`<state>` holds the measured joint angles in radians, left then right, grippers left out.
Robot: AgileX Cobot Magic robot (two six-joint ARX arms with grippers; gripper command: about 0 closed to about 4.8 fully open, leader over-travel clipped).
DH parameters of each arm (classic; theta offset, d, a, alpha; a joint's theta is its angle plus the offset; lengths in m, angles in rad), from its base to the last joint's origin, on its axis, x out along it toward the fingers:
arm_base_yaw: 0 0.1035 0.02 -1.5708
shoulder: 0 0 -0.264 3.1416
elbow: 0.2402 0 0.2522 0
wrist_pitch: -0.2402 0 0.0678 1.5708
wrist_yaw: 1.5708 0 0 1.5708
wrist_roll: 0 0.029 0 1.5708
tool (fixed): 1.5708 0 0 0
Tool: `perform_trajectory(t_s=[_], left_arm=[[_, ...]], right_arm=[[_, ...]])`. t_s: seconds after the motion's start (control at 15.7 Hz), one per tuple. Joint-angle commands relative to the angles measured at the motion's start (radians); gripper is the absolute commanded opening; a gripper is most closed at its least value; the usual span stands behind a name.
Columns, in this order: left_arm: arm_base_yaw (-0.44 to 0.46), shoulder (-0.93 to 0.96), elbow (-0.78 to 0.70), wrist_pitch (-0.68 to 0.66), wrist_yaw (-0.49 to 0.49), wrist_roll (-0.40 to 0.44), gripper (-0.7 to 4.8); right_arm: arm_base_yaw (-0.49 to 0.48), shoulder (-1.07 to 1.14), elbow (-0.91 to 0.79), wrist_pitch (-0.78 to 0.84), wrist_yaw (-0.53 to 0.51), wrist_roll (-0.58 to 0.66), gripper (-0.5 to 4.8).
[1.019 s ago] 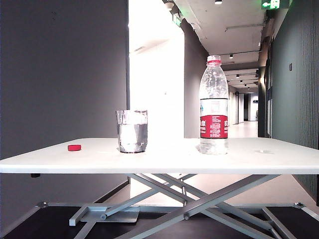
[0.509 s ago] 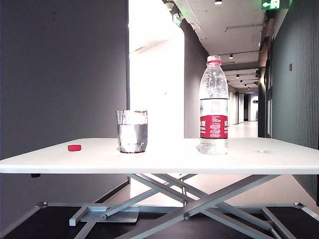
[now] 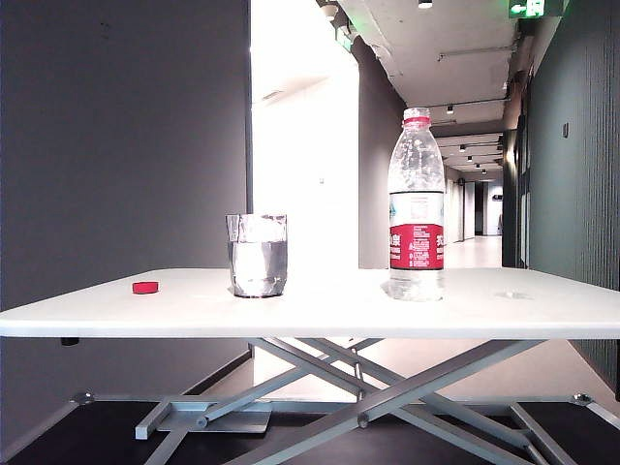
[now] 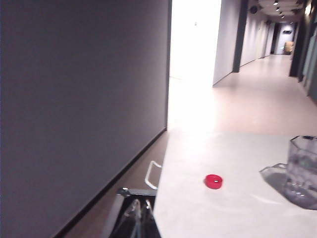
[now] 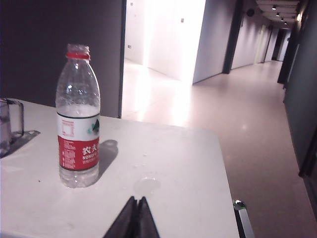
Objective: Pick up the mineral water bottle on the table and pour water into the mug until it's half full.
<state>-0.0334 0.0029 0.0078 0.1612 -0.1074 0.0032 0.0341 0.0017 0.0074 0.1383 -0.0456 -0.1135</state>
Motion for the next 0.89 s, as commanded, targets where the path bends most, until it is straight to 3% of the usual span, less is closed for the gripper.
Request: perform_trajectory(t_s=[0.06,0.89], left_arm=[[-0.001,0.001,0.002,0.002,-0.002,-0.015,-0.04],[-0.001,0.001,0.002,-0.011,-0.002,-0.015,-0.04]], right_arm=[[-0.001,-0.002,-0.002,0.016,0.017,0.007,-0.06],[-0.001,-0.002,-0.002,0.015,0.017,0.011,-0.06]])
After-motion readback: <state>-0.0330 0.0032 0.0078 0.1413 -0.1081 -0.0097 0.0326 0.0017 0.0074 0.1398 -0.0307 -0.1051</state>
